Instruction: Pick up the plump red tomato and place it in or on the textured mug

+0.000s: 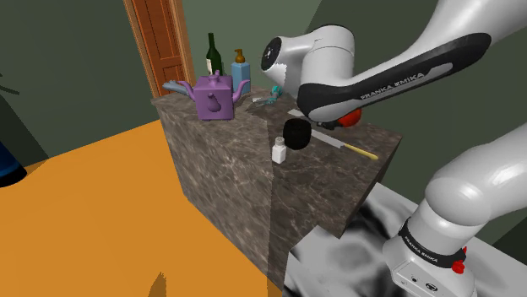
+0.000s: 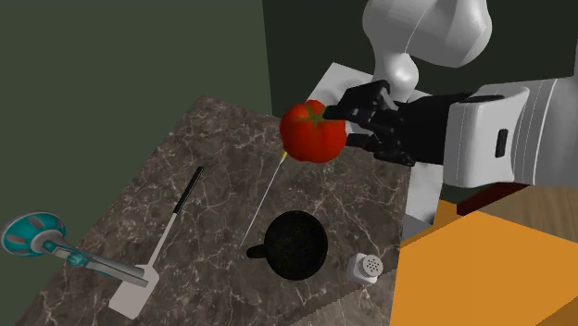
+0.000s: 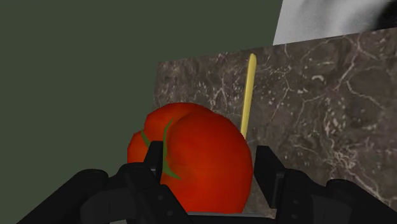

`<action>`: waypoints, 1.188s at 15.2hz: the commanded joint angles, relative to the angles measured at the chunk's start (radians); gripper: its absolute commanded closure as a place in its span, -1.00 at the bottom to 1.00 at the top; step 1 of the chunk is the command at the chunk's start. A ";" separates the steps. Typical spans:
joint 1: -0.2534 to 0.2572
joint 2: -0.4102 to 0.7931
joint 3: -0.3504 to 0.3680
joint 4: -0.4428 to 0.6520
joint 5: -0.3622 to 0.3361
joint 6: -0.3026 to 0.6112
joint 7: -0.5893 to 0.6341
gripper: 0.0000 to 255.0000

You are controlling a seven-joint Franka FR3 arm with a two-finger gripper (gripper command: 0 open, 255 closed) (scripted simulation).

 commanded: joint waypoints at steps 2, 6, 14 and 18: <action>0.002 -0.020 -0.006 0.023 0.003 -0.029 -0.031 1.00; -0.035 0.111 0.024 0.151 -0.038 -0.056 -0.006 1.00; -0.060 0.478 0.084 0.525 -0.180 -0.190 0.055 1.00; -0.043 0.578 0.084 0.612 -0.223 -0.219 0.077 1.00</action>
